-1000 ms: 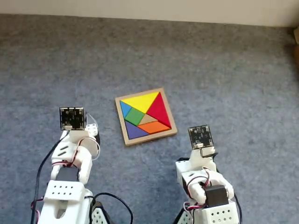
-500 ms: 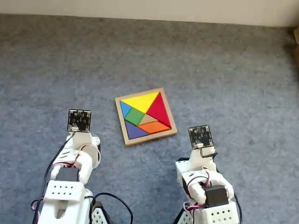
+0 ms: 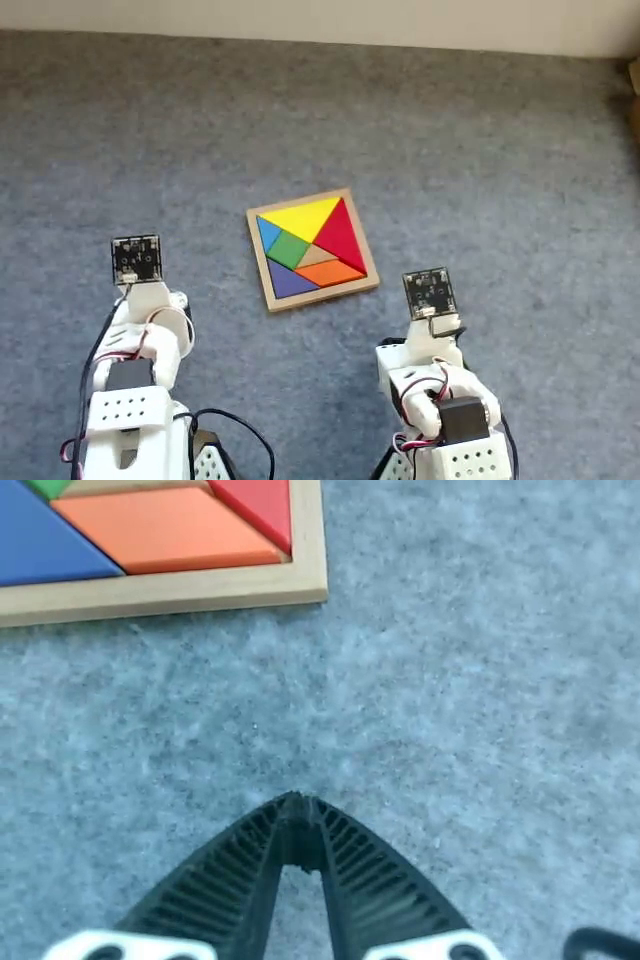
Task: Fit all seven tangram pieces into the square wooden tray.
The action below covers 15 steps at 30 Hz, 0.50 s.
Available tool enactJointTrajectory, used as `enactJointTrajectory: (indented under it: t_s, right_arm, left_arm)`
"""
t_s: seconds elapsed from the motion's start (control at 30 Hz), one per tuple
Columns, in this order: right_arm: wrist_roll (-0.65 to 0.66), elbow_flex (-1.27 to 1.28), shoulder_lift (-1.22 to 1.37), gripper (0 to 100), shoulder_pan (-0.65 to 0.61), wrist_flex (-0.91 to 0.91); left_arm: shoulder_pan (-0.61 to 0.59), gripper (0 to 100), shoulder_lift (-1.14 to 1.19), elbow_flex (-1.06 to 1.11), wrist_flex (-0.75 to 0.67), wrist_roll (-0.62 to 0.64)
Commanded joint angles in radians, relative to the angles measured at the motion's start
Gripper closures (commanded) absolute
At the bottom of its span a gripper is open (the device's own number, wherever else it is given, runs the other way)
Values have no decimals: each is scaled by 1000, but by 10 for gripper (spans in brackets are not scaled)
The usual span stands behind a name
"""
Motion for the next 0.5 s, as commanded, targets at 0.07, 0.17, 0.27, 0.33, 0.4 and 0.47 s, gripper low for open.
enactJointTrajectory:
  t_s: [0.07,0.17,0.27,0.33,0.4,0.47]
  right_arm:
    - [8,139,-21,993,-10,8]
    - [8,139,-21,993,-10,8]
    - [8,139,-21,993,-10,8]
    - [8,139,-21,993,-12,8]
    - [8,139,-21,993,-12,8]
    - [8,139,-21,993,-12,8]
  left_arm:
    - [77,995,-25,22,14,58]
    - [85,995,-119,30,23,68]
    - [97,995,-262,30,140,107]
    - [127,995,-369,30,241,149]
    - [171,995,-473,30,350,175]
    - [222,995,-562,25,451,196]
